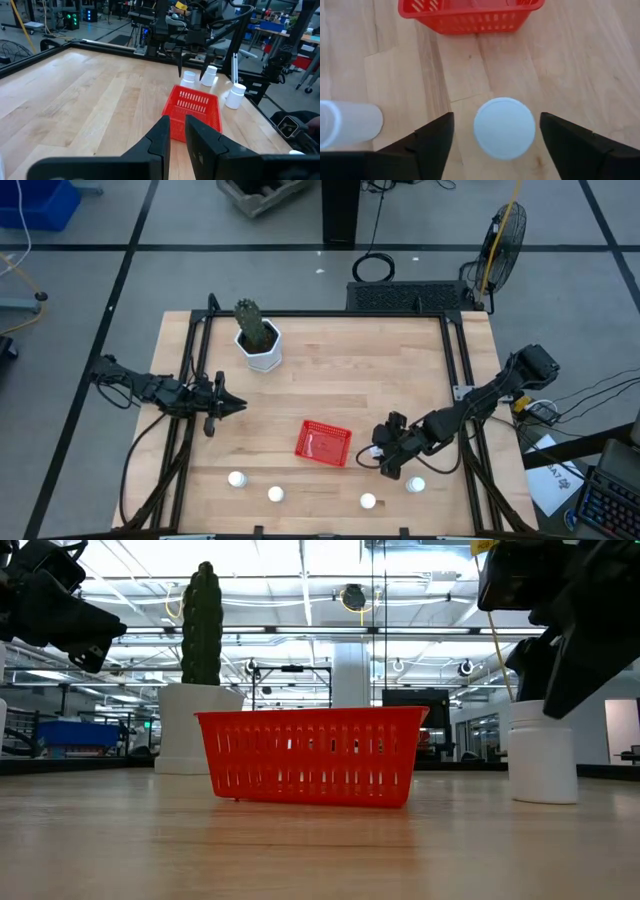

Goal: Pick and place pill bottles into a basket
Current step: Put the white pill bottle into the red bin

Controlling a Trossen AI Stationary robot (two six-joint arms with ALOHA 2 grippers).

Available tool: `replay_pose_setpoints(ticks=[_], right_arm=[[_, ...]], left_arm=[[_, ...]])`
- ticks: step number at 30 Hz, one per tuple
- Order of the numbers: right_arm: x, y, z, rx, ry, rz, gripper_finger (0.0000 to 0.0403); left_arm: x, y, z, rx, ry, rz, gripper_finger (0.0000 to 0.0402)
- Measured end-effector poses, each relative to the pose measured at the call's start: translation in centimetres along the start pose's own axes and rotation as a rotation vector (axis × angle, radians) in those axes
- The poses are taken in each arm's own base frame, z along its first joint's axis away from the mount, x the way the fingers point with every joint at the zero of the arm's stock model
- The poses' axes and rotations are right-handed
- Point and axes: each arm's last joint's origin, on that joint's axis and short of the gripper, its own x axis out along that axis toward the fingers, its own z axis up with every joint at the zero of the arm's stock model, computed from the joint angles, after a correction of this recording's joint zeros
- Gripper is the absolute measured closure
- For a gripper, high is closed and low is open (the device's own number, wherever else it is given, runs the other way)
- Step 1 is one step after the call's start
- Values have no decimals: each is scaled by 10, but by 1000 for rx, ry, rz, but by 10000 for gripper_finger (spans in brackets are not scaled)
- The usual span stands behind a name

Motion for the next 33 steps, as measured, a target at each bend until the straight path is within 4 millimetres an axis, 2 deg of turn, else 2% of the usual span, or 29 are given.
replay_pose_setpoints(ticks=[11,24,33], right_arm=[[0,0,0,-1,-1,0,249],[-4,3,6,-42,-16,-5,251],[-37,10,34,-111,-120,-85,253]], left_arm=[[0,0,0,0,0,0,339],[0,0,0,0,0,0,339],[0,0,0,0,0,0,339]])
